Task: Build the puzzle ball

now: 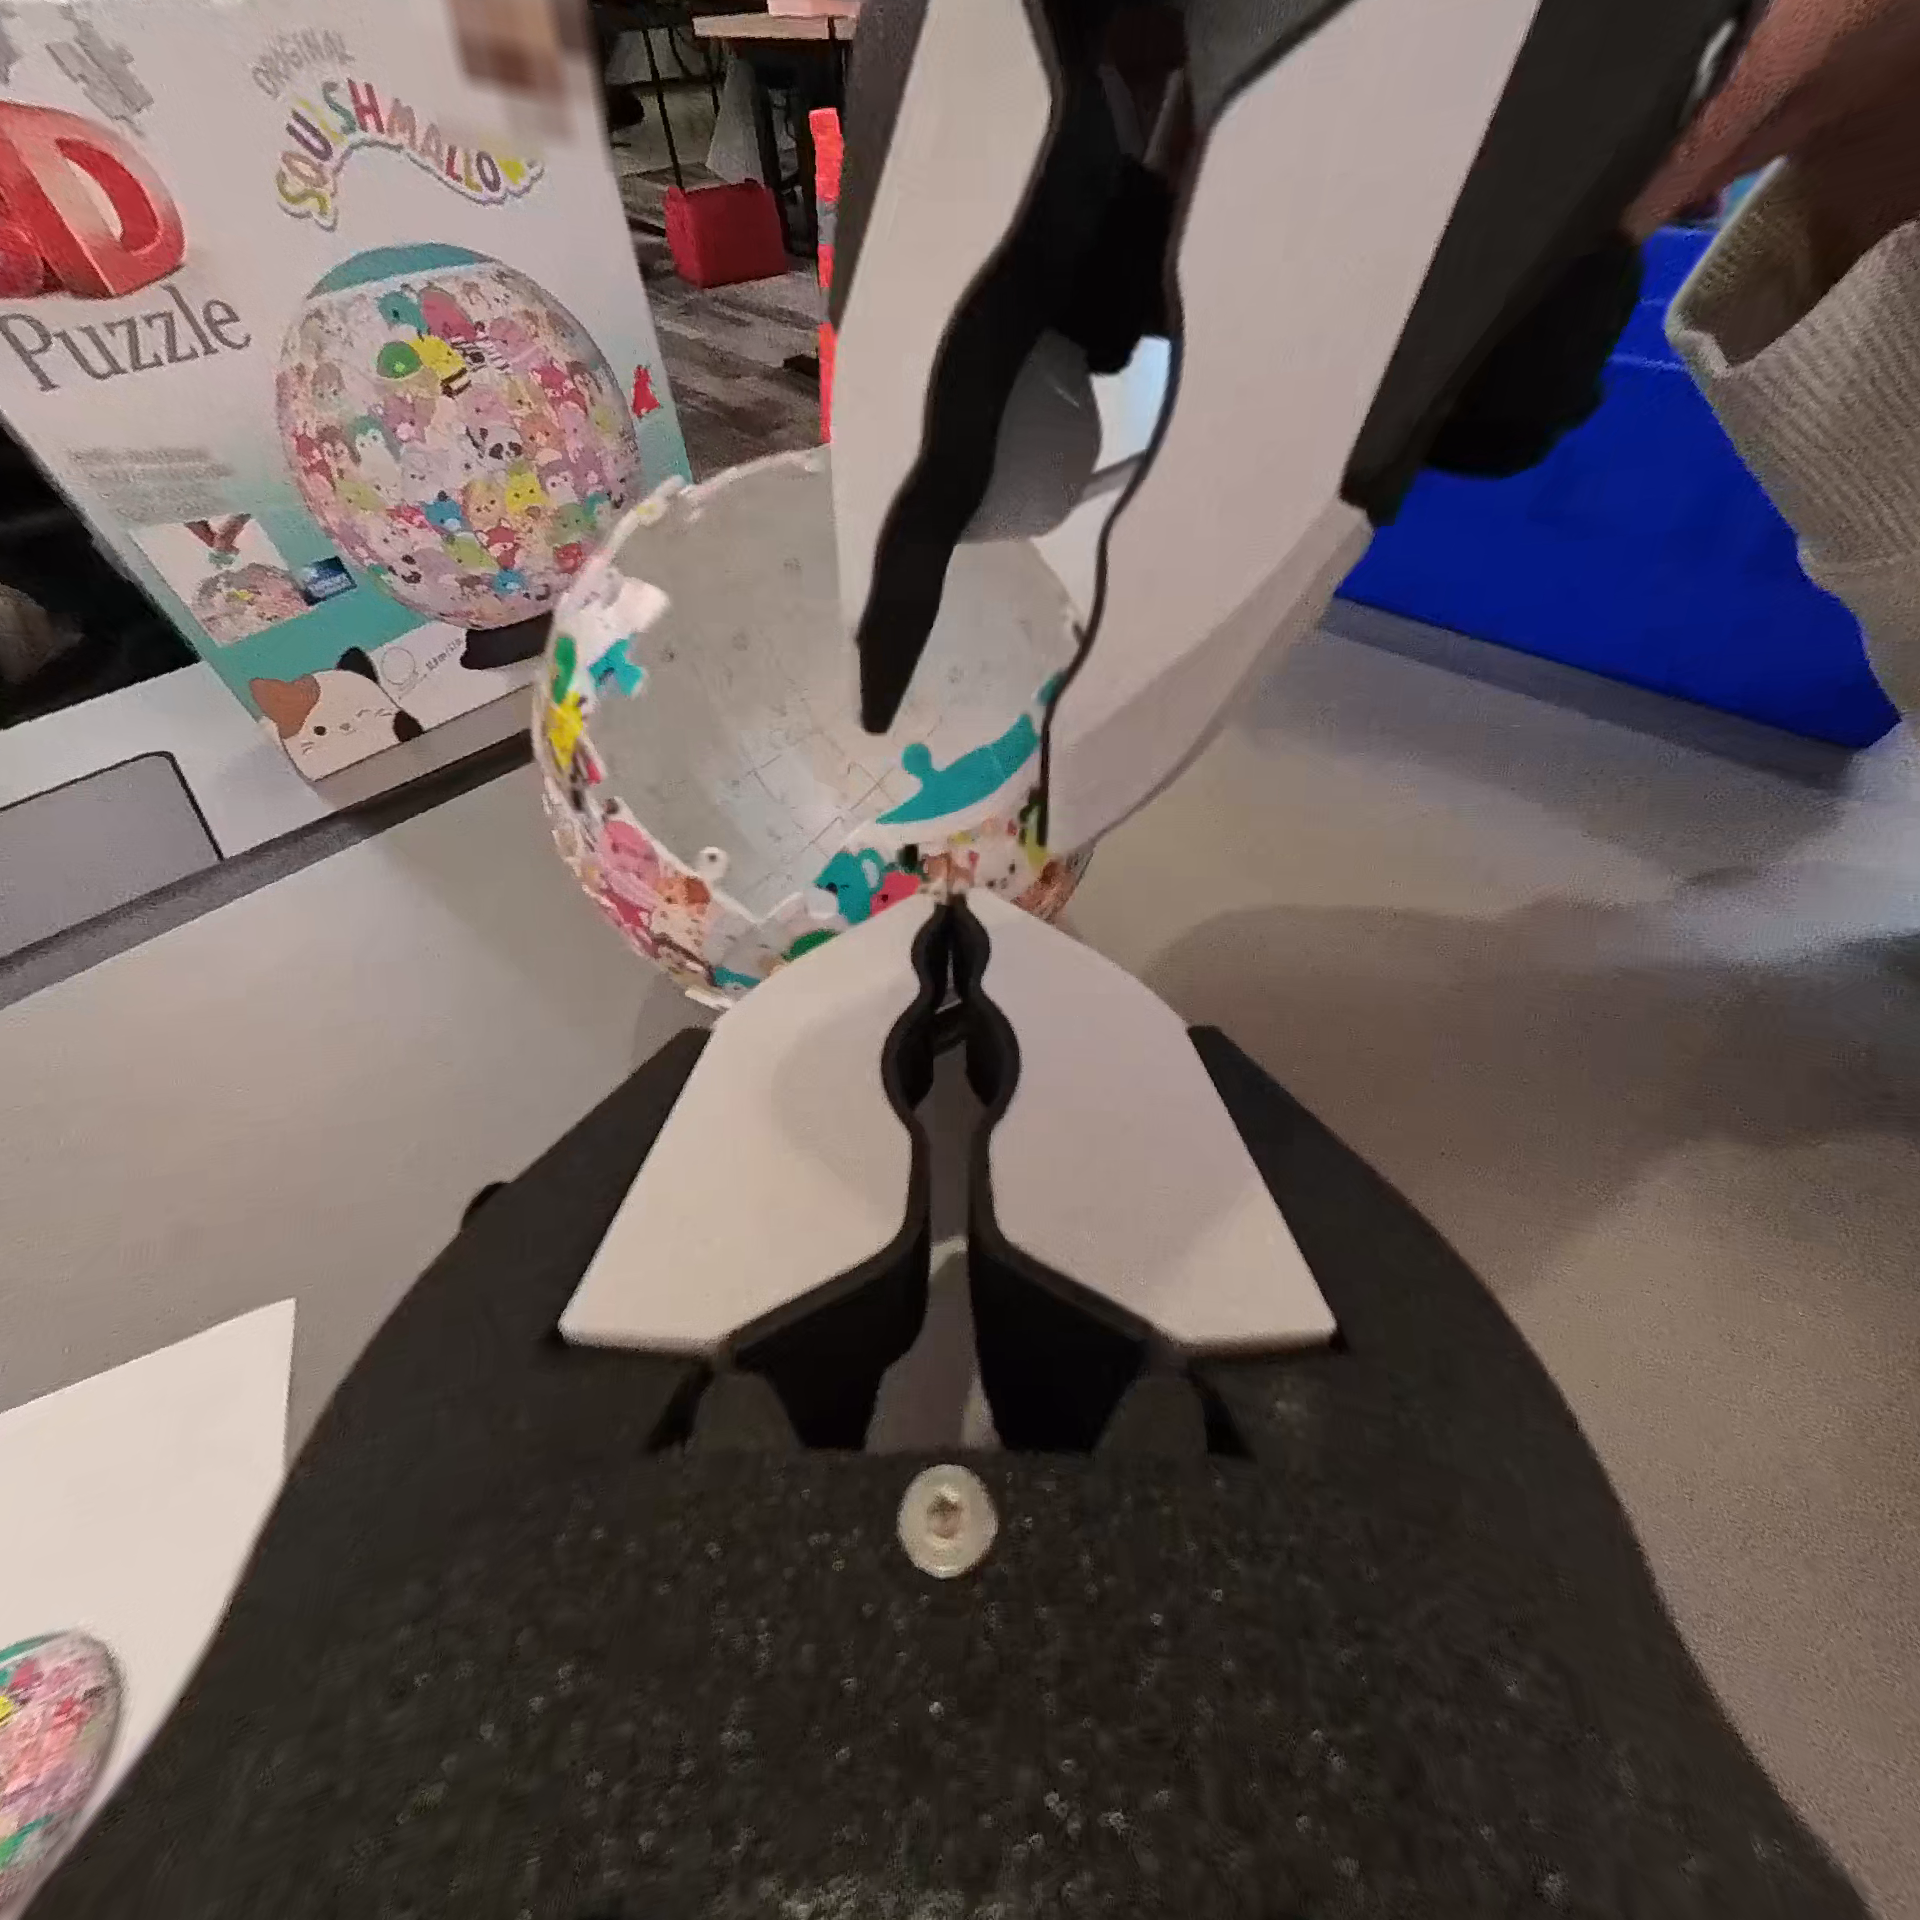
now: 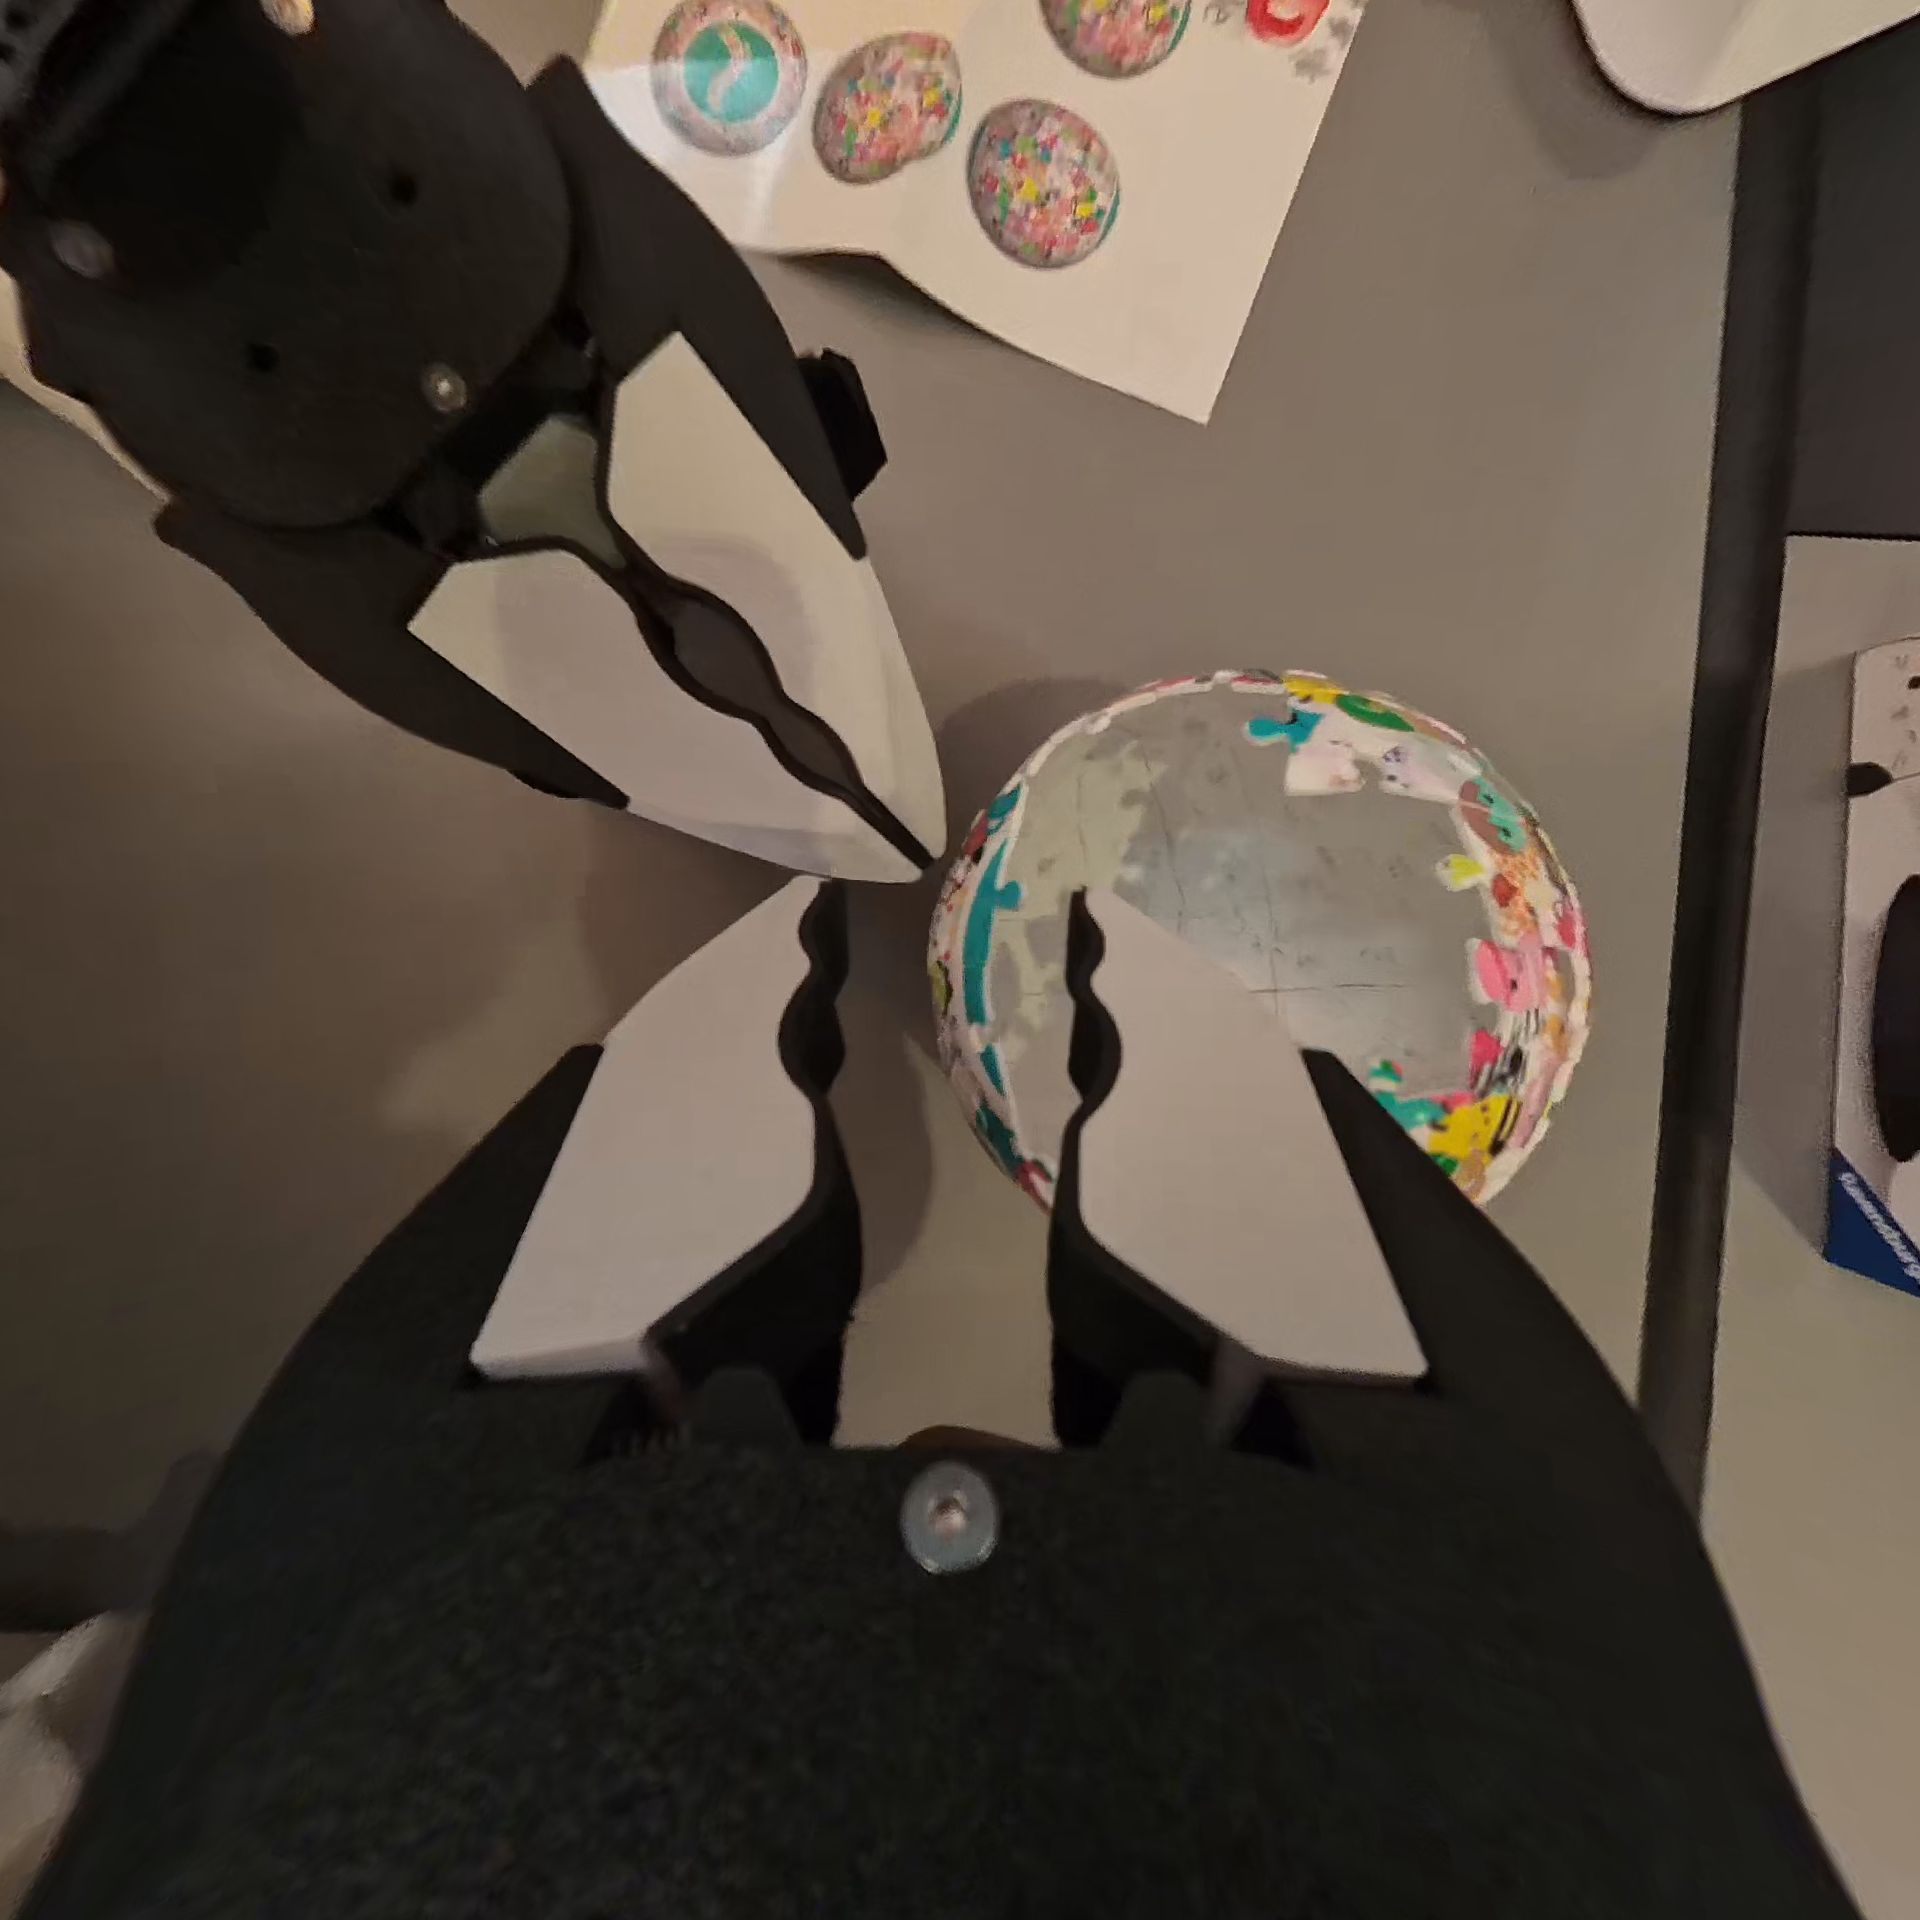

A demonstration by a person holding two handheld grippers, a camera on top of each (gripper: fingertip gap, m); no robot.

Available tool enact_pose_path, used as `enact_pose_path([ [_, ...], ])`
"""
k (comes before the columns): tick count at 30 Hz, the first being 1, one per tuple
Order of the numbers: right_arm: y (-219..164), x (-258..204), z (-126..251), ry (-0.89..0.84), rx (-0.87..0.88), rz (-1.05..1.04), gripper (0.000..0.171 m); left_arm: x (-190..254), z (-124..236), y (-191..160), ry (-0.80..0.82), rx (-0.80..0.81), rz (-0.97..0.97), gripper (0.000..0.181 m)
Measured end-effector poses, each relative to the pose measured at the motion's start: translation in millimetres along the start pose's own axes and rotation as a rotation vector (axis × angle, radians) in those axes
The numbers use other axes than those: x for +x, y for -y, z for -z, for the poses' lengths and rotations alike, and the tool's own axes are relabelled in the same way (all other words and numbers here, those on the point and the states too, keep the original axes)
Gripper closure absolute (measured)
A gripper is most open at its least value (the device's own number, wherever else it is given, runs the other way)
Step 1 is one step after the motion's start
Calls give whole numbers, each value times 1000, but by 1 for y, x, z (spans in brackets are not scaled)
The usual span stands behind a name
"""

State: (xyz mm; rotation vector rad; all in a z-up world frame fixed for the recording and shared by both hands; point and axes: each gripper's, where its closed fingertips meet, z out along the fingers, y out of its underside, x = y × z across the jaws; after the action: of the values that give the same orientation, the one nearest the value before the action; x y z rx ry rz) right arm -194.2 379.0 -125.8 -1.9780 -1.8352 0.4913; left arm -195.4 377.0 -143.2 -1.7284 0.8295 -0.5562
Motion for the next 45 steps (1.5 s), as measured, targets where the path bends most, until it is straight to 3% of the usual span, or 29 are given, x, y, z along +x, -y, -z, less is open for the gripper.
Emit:
enact_pose_path([
  [5,-1,4,-7,34,-152,-30,140,-15,13,1,29,18,51,181],
  [12,8,3,-6,139,-309,-34,154,-24,74,-11,-39,18,103,181],
  [17,3,10,-6,146,-469,-17,150,-38,99,12,-123,80,220,181],
  [22,-8,7,-8,170,-575,-12,145,-53,109,1,-128,62,161,181],
  [30,-3,0,-12,248,-527,-83,148,-53,115,-12,-197,53,171,181],
  [45,-10,0,-18,217,-655,-119,156,-48,125,-3,-184,76,117,181],
])
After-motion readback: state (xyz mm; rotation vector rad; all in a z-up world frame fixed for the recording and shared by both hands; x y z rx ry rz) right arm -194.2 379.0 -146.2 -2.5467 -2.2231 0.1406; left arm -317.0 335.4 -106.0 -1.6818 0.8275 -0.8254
